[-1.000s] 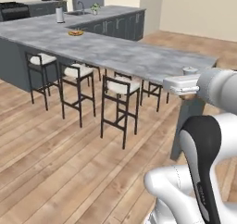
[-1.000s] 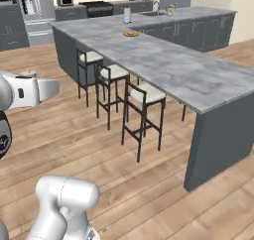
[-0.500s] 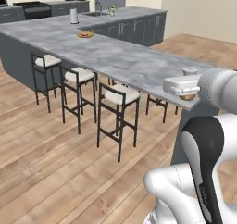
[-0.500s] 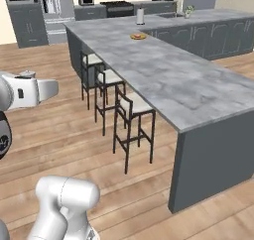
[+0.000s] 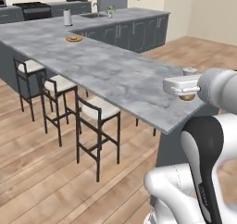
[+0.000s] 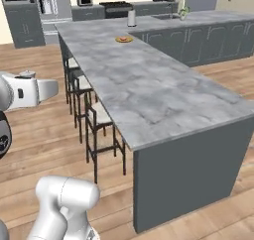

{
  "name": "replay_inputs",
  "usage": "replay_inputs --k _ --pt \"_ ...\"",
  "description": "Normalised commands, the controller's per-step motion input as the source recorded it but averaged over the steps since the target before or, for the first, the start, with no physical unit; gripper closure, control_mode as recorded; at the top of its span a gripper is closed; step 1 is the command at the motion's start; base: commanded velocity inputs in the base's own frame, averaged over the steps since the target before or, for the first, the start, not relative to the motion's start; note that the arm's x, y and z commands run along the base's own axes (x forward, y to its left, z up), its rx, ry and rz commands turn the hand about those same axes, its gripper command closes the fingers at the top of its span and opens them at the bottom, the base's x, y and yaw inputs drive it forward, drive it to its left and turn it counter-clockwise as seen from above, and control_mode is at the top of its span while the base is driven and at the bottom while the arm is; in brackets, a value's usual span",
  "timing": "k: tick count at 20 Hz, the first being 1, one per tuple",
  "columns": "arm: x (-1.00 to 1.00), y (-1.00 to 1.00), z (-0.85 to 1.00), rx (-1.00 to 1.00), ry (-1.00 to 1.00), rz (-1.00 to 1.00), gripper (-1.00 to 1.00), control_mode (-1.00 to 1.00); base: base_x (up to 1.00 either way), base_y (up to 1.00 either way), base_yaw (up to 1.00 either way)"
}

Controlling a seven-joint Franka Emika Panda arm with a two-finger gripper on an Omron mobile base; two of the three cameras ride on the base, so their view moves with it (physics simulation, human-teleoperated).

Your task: Retrieve the shaker from the cabinet and place it next the steak on a plate on the dining table.

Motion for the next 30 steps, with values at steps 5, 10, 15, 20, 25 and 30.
replay_inputs --k 5,10,15,20,25,30 --pt "0.00 0.00 0.00 0.00 0.00 0.00 1.00 1.00 0.57 -1.00 0.26" --pt "0.00 0.00 0.00 0.00 0.00 0.00 1.00 1.00 0.52 -1.00 0.34" --pt "0.00 0.00 0.00 0.00 0.00 0.00 1.00 1.00 0.48 -1.00 0.39" --pt "0.00 0.00 0.00 0.00 0.00 0.00 1.00 1.00 0.10 -1.00 0.45" --pt "0.00 0.00 0.00 0.00 0.00 0.00 1.00 1.00 -0.38 -1.00 0.47" --pt "0.00 0.00 0.00 0.00 0.00 0.00 1.00 1.00 -0.53 -1.00 0.45"
